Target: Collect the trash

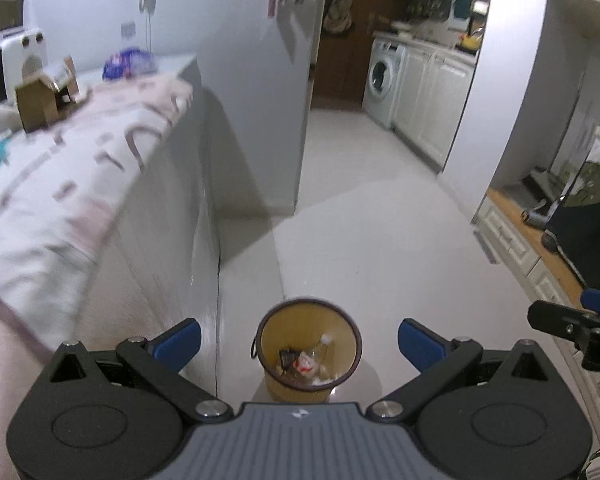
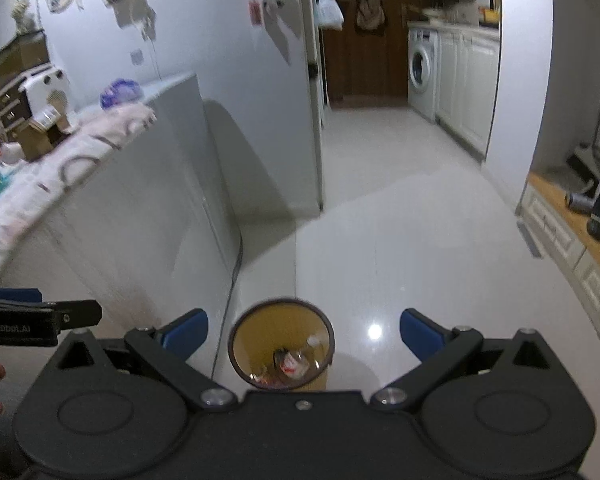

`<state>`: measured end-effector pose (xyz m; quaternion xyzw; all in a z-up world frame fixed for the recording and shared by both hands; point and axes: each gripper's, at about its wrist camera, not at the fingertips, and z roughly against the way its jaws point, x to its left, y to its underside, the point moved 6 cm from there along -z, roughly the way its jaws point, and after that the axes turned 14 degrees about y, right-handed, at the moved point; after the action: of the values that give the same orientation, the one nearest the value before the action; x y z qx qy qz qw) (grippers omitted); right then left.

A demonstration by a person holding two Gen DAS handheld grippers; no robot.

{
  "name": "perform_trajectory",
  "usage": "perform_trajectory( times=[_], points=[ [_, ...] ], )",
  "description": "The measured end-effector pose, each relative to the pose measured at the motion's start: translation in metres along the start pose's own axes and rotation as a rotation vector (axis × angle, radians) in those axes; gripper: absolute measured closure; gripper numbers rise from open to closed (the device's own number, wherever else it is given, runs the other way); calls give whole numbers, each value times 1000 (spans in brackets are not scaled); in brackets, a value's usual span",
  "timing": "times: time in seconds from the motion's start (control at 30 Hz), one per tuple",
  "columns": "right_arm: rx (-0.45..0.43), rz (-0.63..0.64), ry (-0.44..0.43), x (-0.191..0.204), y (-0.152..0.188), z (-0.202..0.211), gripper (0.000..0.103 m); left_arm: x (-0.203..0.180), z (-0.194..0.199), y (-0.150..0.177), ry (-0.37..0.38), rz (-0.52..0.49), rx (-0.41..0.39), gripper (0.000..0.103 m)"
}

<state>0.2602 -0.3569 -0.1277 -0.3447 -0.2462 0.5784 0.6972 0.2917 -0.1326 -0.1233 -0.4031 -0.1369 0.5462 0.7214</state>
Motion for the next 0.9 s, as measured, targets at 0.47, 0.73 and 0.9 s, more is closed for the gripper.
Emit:
perform_trajectory(
  times=[0.47, 0.73, 0.9],
  points=[
    [-194, 5, -72, 37, -36, 94, 0, 15, 131, -32, -41, -104, -218, 0],
    [-262, 25, -134, 90, -63, 113, 0, 70, 180, -50, -105, -78, -289, 0],
    [-279, 42, -185, 133, -78, 116, 0, 118, 200, -61, -162, -53, -312, 0]
  ],
)
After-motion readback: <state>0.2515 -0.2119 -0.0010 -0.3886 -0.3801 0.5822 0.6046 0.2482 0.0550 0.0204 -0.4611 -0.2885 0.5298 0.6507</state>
